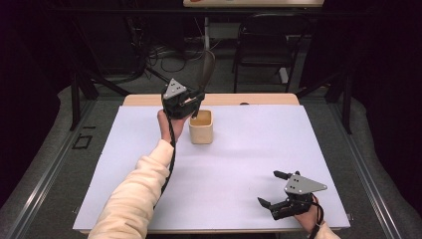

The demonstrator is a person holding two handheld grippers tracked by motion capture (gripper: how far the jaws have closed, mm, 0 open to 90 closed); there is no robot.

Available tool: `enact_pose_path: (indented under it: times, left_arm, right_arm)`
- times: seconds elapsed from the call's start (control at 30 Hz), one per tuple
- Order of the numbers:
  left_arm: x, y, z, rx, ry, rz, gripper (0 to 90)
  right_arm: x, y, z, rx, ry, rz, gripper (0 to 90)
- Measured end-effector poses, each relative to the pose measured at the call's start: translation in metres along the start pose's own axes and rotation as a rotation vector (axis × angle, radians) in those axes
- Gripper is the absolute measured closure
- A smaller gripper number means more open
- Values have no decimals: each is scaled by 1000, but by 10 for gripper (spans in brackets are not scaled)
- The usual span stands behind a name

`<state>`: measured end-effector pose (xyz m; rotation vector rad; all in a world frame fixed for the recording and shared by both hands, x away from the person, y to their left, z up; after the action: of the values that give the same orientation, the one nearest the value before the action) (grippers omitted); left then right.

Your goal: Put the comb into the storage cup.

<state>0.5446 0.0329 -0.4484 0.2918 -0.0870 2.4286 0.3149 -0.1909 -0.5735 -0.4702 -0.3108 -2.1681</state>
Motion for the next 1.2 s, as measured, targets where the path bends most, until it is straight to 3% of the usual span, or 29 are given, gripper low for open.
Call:
enact_pose_path:
  times: [0.37, 1.07, 1.2]
  left_arm:
    - [-7, -3, -4, 0, 13, 27, 723]
    - [-20, -4, -17, 11, -27, 3, 723]
    - [-23, -2, -21, -4, -48, -12, 723]
  right_arm:
    - [0, 0, -1, 1, -4, 0, 3]
    - [0, -1, -1, -8, -4, 7, 4]
    - [0, -1, -1, -8, -4, 6, 4]
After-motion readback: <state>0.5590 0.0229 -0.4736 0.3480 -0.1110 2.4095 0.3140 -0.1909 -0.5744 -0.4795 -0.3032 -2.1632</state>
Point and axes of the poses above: each handheld gripper's, and its own axes: x roughly backward along the jaws, z roughly out of its top, y roughly to its right, the point moved 10 cm from there along -x, roughly forward along the jaws, and after that the axes turned 3 degrees about z, right-handed, at the moved point
